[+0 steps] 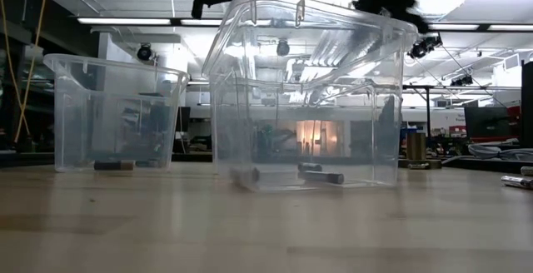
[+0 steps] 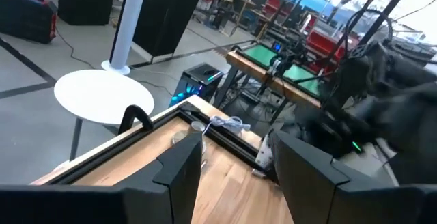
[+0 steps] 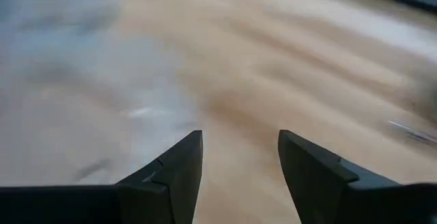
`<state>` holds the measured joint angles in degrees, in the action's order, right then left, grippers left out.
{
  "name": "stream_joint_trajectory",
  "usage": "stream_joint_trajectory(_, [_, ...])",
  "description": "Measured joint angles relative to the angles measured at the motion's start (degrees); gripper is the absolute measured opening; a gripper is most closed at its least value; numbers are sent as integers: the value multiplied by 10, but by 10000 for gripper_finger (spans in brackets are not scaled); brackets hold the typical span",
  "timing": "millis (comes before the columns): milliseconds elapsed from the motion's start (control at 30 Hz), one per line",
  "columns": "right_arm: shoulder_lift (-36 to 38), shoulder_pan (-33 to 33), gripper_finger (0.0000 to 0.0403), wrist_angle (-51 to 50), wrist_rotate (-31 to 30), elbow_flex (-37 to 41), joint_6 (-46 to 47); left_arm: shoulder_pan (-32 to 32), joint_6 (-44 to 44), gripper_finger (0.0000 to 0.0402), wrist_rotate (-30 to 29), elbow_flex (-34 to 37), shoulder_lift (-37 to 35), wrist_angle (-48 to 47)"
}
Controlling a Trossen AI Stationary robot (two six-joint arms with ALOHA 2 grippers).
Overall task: Sort batteries
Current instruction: Put the silver battery into the right transparent bin
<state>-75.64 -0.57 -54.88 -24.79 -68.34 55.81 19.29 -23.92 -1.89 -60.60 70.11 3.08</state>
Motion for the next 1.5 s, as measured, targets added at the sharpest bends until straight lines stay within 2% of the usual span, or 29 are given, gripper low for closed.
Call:
stream_joint_trajectory(67, [14,23,186,-84,-32,9,85,0,0,168,0,0,0,-4])
stream_joint_trajectory(133, [26,50,184,-138,-39,36,149,0,7,168,0,0,0,-4])
stream_joint_trajectory(267, [35,118,183,-127,-37,116,237,0,42,168,0,0,0,-2])
stream_joint_trajectory(333, [35,158,183,-93,-31,161,282,3,57,168,9,0,0,-2])
stream_joint_trajectory(467, [35,242,183,20,5,249,347,14,83,168,63,0,0,-2])
stream_joint_trajectory(600, [33,314,183,159,48,317,360,26,114,168,91,0,0,-2])
stream_joint_trajectory(733, [33,362,183,220,63,354,398,37,126,168,106,0,0,-2])
stream_joint_trajectory(1033, [32,411,183,241,73,360,419,55,167,168,169,0,0,-34])
stream_joint_trajectory(1267, [-13,411,180,253,114,360,440,71,186,168,169,0,0,-55])
stream_joint_trajectory(1500, [-62,410,153,265,108,346,445,83,186,168,170,0,0,-62])
